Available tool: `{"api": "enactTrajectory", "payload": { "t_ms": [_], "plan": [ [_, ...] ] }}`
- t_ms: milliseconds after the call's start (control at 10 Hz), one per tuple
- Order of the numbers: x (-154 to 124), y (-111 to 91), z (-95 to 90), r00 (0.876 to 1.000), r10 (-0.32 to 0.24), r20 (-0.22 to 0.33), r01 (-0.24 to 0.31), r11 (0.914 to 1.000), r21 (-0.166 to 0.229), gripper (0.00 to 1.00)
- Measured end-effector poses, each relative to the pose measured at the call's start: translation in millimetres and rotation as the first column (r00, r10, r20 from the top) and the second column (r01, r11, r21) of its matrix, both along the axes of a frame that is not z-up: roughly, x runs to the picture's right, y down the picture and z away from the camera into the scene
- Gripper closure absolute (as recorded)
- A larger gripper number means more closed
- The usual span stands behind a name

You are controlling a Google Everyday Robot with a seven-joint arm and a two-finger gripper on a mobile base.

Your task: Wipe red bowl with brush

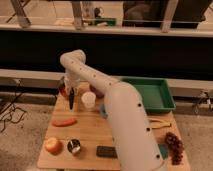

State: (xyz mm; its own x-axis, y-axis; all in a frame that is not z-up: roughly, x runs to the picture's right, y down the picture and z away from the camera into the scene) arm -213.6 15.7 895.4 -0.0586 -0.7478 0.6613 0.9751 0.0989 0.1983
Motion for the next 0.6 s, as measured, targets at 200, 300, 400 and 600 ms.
{"api": "enactTrajectory", "payload": {
  "t_ms": [200, 300, 400, 600],
  "plan": [
    [-9.8, 4.1, -0.1, 1.0, -0.012, 0.016, 0.012, 0.9999, -0.003, 0.81],
    [-10.1, 6.0, -1.5, 1.0, -0.015, 0.021, 0.015, 0.9999, -0.002, 0.81],
    [-8.6, 6.8, -4.7, 1.0, -0.016, 0.025, 0.016, 0.9999, 0.001, 0.81],
    [-4.6, 9.3, -11.8, 1.0, -0.015, 0.027, 0.015, 0.9999, 0.005, 0.81]
  ]
}}
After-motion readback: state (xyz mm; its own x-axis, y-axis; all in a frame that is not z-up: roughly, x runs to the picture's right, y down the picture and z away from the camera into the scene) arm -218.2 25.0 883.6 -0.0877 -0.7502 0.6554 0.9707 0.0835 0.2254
